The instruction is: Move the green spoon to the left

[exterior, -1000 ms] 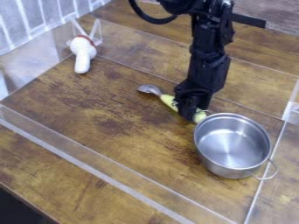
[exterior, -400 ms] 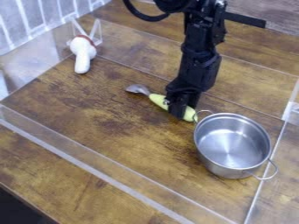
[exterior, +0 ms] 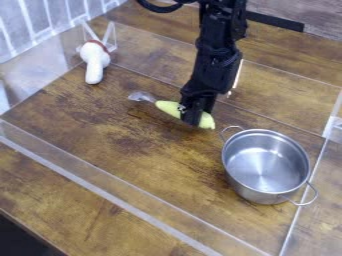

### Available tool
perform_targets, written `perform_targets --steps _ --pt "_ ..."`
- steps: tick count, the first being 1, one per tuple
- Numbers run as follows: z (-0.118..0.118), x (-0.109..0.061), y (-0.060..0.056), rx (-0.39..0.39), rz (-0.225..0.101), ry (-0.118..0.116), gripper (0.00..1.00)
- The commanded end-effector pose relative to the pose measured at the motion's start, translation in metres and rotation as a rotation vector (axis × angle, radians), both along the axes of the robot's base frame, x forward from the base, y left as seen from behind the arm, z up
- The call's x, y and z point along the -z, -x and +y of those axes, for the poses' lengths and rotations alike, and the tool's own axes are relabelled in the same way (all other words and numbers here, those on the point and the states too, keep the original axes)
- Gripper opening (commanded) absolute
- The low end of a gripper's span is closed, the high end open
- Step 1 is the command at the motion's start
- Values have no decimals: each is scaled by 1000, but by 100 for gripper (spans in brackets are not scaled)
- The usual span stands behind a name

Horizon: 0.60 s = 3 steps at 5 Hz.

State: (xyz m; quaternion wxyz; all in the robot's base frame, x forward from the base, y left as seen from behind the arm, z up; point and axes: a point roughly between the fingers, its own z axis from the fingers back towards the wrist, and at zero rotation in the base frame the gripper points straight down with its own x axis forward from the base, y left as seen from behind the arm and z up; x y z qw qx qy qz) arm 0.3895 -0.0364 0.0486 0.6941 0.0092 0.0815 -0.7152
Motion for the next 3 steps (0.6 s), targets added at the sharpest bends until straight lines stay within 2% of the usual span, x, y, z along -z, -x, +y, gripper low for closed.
perform_targets --steps 1,2,3 --pt "11 -49 -10 -66 -129 -14 0" --pt "19 -60 -16 -171 -152 -53 0" --pt "39 -81 -8 -338 -194 -85 0"
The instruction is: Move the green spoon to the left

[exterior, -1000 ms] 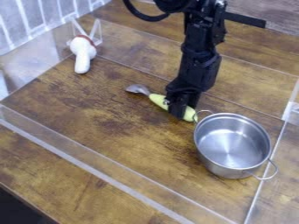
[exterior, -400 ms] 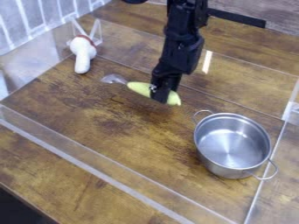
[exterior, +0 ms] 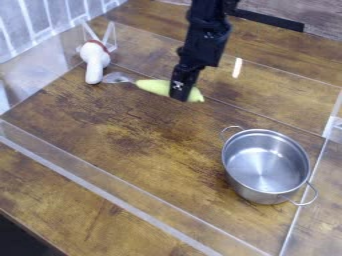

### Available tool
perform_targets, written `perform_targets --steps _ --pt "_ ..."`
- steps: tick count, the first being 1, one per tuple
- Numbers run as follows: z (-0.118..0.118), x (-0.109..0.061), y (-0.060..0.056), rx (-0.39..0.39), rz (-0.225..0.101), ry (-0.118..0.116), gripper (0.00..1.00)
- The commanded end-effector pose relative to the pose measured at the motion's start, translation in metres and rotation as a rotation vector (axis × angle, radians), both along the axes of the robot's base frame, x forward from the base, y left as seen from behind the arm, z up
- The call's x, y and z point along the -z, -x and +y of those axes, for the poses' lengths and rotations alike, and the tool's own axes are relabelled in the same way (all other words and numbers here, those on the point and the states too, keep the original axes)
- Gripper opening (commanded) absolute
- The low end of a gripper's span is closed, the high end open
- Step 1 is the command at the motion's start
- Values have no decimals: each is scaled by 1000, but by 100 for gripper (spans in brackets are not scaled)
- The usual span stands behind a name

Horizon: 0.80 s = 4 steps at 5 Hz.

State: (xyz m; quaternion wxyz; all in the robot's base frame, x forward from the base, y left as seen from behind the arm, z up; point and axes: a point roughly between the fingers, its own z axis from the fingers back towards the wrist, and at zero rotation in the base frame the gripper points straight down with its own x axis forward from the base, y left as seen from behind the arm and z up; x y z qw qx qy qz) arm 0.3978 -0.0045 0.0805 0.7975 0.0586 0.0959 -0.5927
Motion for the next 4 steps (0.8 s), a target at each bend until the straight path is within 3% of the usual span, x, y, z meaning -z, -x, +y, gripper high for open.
perform_targets --steps 1,2,3,4 --pt "20 -70 11 -172 -168 -29 0" --pt "23 -78 13 -247 -199 -56 0" --pt "35 -76 16 -364 -243 -74 0" --pt "58 -86 17 -498 -277 -92 0"
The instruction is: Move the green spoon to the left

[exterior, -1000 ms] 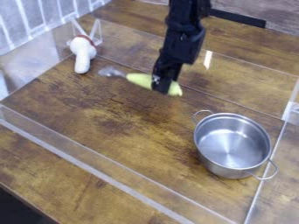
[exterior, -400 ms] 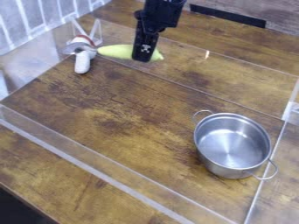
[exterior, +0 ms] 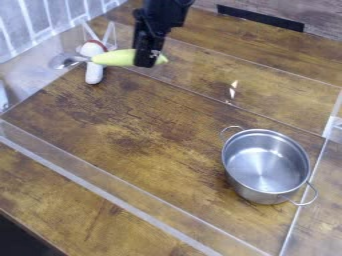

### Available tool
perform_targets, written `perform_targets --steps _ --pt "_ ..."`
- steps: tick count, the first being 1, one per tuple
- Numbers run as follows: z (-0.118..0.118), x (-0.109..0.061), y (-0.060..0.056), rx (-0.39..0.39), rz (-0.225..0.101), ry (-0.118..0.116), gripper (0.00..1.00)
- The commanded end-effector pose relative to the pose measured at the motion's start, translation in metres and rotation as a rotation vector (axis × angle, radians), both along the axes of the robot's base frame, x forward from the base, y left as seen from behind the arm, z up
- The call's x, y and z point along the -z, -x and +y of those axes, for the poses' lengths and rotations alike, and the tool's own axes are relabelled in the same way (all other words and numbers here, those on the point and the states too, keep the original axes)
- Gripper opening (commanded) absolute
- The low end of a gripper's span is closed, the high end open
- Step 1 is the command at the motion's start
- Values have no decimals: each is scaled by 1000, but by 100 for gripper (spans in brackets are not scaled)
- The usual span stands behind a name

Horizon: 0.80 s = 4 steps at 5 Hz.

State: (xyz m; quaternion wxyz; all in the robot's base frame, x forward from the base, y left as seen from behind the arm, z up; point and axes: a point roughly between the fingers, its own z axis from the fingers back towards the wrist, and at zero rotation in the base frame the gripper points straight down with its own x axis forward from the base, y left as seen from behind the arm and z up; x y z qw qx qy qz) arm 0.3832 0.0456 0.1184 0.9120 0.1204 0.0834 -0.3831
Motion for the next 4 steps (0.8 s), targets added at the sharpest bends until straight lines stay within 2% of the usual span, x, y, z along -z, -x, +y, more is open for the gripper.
perform_targets --steps 1,2,4 --pt "31 -52 1 -163 -181 -22 0" --pt "53 -47 -4 -294 -203 -5 0" --pt "99 -25 -16 -558 -192 36 0"
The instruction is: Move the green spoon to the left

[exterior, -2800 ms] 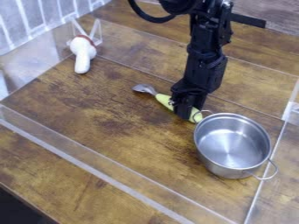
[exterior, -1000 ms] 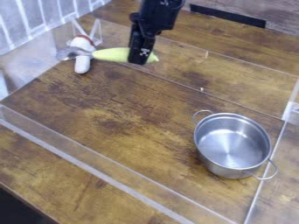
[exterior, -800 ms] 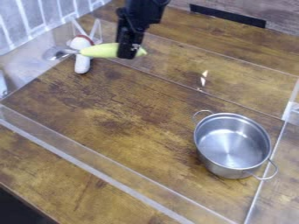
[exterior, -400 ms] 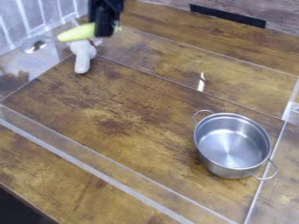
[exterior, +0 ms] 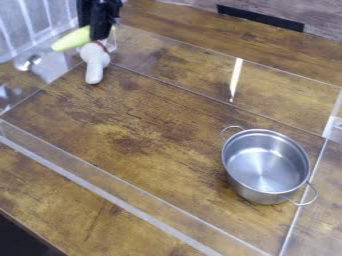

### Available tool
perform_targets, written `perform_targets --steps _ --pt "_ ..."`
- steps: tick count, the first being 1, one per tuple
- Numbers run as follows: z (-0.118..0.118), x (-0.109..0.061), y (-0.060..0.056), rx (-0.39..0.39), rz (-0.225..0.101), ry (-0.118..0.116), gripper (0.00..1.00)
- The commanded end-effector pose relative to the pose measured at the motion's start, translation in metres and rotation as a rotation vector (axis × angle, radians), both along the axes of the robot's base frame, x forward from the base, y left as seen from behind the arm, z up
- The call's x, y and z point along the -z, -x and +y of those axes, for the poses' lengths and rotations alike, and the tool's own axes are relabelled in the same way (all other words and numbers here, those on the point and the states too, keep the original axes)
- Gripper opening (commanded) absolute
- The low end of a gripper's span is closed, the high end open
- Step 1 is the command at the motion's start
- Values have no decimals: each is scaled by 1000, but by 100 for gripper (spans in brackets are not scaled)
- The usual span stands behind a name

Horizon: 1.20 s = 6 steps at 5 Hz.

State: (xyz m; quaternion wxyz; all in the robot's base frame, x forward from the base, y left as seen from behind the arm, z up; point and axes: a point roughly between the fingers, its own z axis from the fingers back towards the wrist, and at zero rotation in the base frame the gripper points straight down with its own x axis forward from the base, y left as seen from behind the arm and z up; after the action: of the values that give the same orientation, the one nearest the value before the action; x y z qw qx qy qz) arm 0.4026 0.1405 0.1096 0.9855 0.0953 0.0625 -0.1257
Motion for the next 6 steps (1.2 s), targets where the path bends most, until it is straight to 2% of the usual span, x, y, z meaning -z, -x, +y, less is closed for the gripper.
perform_targets --steps 1,2,3,5,6 --pt "24 -19 5 -118 -89 4 0" --pt "43 -9 8 -213 -85 31 0" --pt "30 -10 23 -244 -73 40 0" --pt "45 15 61 -279 -35 72 0" --pt "43 19 69 -305 -33 92 0"
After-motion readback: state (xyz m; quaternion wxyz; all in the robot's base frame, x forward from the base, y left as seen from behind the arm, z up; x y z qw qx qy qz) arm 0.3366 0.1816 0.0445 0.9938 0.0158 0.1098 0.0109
